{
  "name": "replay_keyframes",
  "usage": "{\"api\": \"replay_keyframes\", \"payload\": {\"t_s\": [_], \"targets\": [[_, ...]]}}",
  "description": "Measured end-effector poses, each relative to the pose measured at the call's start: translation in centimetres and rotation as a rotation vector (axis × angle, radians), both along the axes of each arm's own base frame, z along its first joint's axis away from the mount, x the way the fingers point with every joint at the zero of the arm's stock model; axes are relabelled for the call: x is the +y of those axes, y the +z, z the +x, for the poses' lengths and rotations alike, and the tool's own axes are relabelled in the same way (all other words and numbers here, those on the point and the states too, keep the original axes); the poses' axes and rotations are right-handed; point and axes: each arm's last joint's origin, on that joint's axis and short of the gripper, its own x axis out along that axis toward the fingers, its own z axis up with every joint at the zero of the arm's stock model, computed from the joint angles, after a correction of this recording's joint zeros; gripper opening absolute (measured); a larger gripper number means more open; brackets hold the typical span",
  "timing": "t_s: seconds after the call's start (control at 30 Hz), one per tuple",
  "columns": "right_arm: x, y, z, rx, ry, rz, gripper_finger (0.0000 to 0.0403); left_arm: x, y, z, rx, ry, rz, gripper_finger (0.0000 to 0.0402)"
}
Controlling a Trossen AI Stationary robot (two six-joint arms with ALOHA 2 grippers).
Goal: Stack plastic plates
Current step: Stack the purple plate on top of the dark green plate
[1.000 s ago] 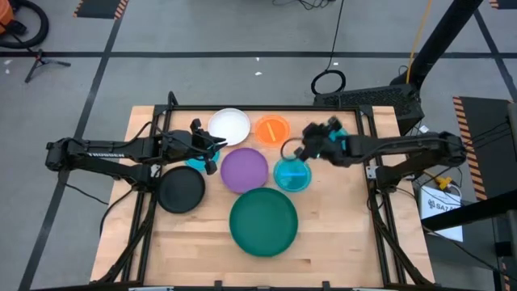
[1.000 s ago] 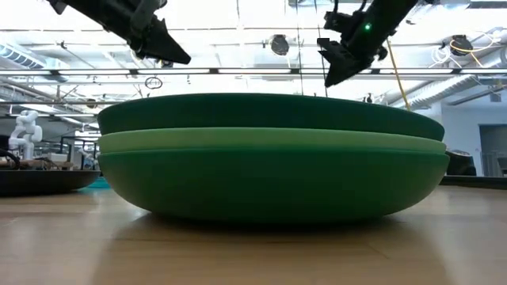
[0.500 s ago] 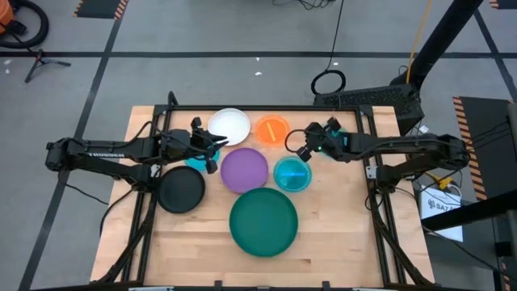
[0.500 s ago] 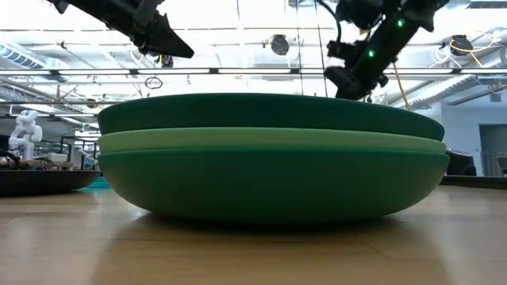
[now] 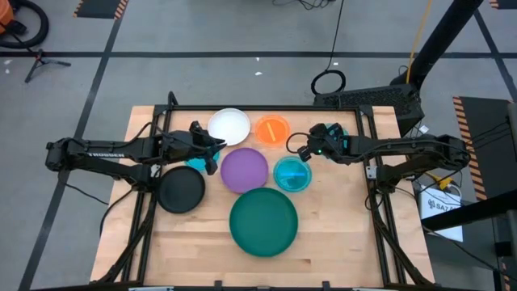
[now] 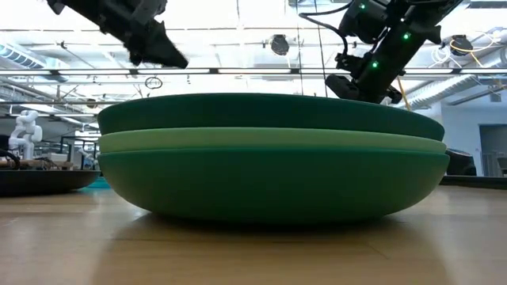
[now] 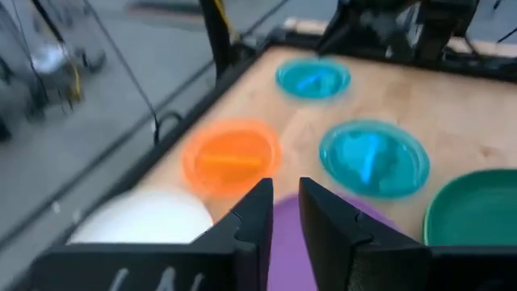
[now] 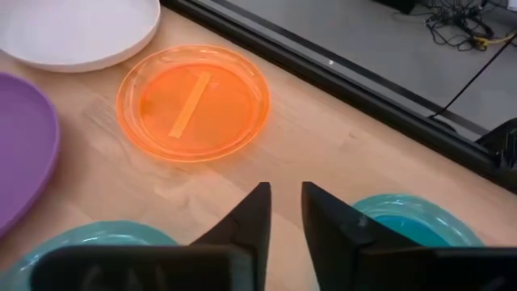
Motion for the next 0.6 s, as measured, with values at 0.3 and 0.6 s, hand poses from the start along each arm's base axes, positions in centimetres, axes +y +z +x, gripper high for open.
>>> {"api": "replay_keyframes", "payload": {"t_s": [0.3, 0.6], "targets": [[-0.5, 0.2, 0.1, 0.010, 0.021, -0.032, 0.0117, -0.6, -3.3, 0.9, 0.154, 0.111, -0.230, 0.0069], [-0.5, 0.3, 0.9, -0.090, 0.072, 0.035, 0.0122, -0.6, -5.0, 2.6, 0.280, 0.062, -0.138, 0.0069]]}}
